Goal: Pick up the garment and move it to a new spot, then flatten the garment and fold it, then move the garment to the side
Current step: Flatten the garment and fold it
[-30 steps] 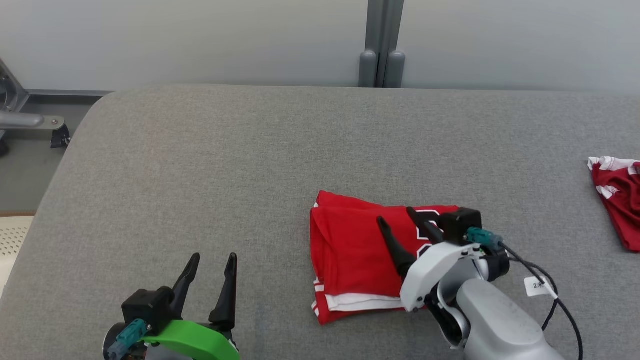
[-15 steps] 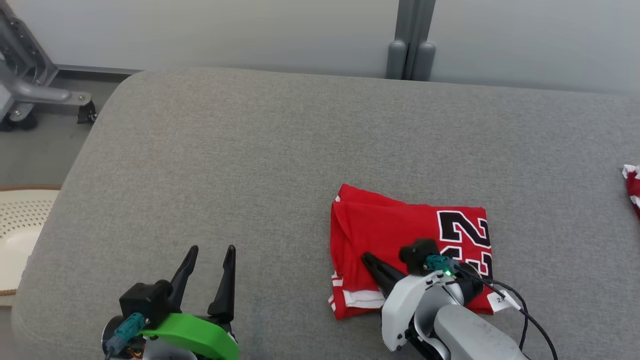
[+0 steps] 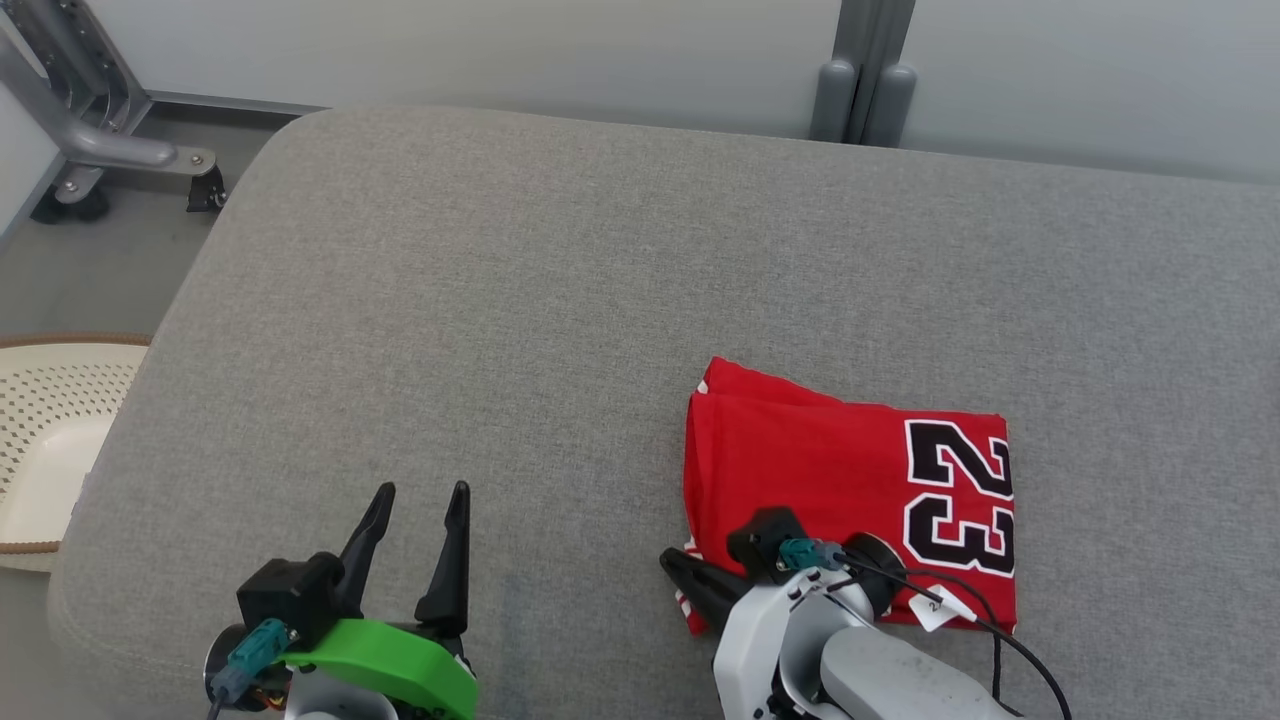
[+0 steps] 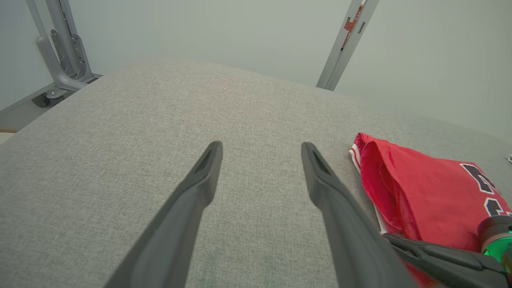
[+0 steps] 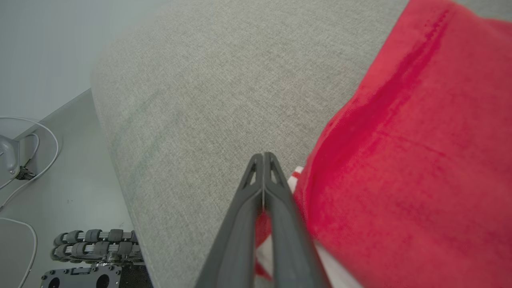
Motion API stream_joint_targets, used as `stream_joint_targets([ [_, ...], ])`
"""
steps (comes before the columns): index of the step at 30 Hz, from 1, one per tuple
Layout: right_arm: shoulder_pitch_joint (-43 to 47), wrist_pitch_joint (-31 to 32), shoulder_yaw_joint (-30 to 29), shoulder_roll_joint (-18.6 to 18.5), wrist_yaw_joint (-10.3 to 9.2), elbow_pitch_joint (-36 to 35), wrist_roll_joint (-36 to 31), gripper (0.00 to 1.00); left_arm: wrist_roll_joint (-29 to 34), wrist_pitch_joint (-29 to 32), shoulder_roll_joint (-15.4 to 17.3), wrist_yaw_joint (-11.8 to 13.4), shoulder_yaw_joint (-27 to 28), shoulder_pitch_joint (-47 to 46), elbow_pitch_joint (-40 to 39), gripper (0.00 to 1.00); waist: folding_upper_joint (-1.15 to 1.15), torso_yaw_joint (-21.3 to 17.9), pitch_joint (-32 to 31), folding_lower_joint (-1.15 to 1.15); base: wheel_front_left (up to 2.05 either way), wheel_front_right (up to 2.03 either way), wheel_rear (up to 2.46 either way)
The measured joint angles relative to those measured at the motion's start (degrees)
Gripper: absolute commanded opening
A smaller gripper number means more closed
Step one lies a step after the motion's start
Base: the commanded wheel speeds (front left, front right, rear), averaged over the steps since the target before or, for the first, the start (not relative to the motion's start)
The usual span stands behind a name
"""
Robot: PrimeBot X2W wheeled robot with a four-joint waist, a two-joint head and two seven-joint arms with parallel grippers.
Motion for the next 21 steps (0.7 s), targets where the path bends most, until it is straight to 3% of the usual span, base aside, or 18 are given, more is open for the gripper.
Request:
stream_joint_targets([
  [8,-2.0,-3.8,-0.9,0.0,0.00,-2.3,1.1,0.00,0.0,-0.2,0.0,0.0,0.9,-0.1,0.1,1.00,0.00,-1.4,0.0,0.00,0.00,0.00,0.00],
  [9,-2.4,-4.3,-2.2,0.1,0.00,-2.7,1.1,0.07,0.0,-0.2,0.0,0.0,1.0,-0.1,0.1,1.00,0.00,-1.8,0.0,0.00,0.00,0.00,0.00],
  [10,-2.6,-4.6,-3.4,0.0,0.00,-3.1,0.9,0.30,0.1,-0.2,0.0,0.0,1.0,-0.1,0.1,1.00,0.00,-2.0,-0.1,0.00,0.00,0.00,0.00],
  [11,-2.7,-4.9,-5.2,0.0,0.00,-3.6,0.6,0.43,0.3,-0.2,0.0,0.0,1.0,-0.1,0.1,1.00,0.00,-2.4,-0.2,0.00,0.00,0.00,0.00],
  [12,-2.7,-5.1,-7.2,0.1,0.00,-3.9,-0.1,0.65,0.6,-0.2,-0.1,0.0,1.1,-0.1,0.0,1.00,0.00,-2.8,-0.3,0.00,0.00,0.00,0.00],
  [13,-2.7,-5.1,-9.4,0.1,0.00,-4.1,-0.9,1.00,0.8,-0.3,-0.2,0.0,1.2,-0.1,-0.1,1.00,0.00,-3.3,-0.4,0.00,0.00,0.00,0.00],
  [21,4.4,-5.4,-32.4,0.0,0.00,-13.6,-14.0,1.00,3.7,-0.5,-3.4,0.1,3.7,-0.1,-0.5,1.00,0.00,-6.9,-1.6,0.00,0.00,0.00,0.00],
])
